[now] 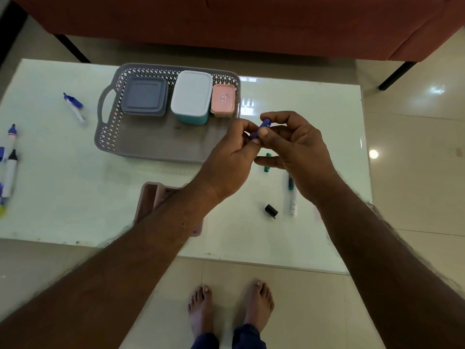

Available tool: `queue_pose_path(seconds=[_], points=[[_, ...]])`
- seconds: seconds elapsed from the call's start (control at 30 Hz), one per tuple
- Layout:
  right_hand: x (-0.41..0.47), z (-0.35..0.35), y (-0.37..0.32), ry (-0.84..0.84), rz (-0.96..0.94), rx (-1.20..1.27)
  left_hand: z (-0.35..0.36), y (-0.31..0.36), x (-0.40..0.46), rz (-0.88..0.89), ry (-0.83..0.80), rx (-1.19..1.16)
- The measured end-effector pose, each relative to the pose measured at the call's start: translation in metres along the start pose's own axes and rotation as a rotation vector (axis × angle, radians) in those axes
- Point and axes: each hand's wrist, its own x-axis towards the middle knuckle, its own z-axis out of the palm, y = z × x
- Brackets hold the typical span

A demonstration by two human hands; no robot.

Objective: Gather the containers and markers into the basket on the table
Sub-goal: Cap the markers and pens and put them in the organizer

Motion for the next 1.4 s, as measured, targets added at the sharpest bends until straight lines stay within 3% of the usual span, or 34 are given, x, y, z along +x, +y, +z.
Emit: queue_pose_path(seconds=[0.13,0.47,0.67,0.83,1.1,1.4], points=[[-0.002,0.031,0.0,-0.028,-0.11,-0.158,-0.035,-0.006,-0.028,0.038,-0.017,0.061],[-0.005,0.106,0.024,-0.118,-0.232,-0.461,-0.129,-0.057,-0.092,-0.109,0.35,0.434],[-0.016,0.102,0.034,-0.091,-0.255,-0.51,-0.139,-0.083,-0.119,-0.096,0.278,0.723],[-0.018,0.114,0.045,-0.095,-0.265,-0.584,-0.133,-0.1,-0.138,-0.264,0.23,0.716],[0.003,0.154,0.064,-0.231,-0.308,-0.82,-0.13,-0.116,-0.138,-0.242,0.201,0.64],[0.017,0.168,0.066,-0.3,-0.276,-0.846,-0.128,-0.114,-0.127,-0.237,0.243,0.576]])
